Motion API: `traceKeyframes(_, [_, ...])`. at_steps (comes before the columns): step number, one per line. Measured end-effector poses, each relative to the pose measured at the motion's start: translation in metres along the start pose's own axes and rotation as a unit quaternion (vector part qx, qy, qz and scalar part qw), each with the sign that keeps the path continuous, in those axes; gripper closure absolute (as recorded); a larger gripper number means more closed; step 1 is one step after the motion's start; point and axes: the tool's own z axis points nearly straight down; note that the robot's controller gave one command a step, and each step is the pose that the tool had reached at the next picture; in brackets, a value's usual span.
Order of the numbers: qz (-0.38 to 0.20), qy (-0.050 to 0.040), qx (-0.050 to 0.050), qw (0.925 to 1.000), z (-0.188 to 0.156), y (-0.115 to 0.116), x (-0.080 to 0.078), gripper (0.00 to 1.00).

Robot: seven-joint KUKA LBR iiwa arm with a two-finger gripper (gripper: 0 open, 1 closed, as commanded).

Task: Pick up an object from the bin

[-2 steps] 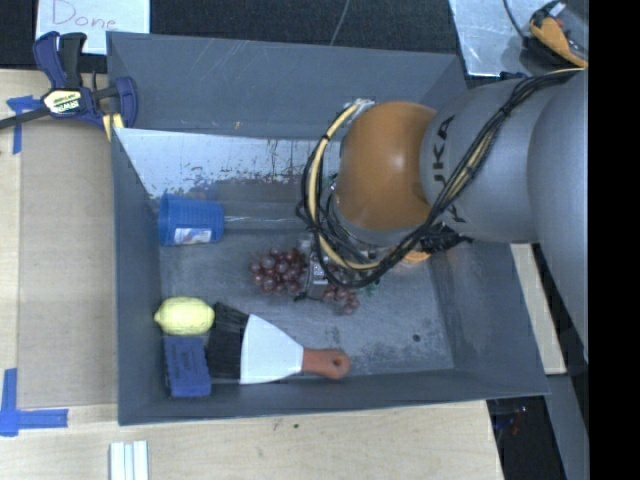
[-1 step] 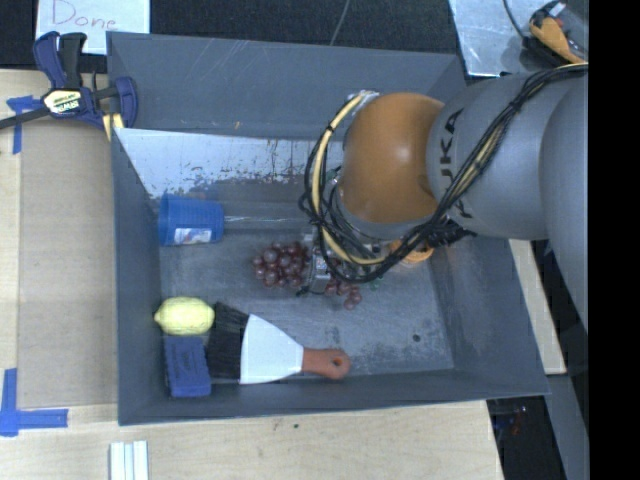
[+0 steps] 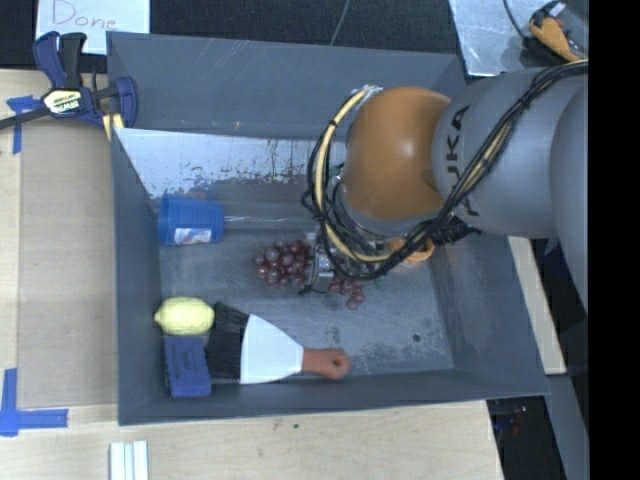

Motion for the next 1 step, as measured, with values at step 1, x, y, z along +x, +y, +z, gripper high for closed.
traceKeyframes(1, [0.0, -0.0027, 0.0, 1.0, -0.025, 0.0001, -0.0015, 1.0])
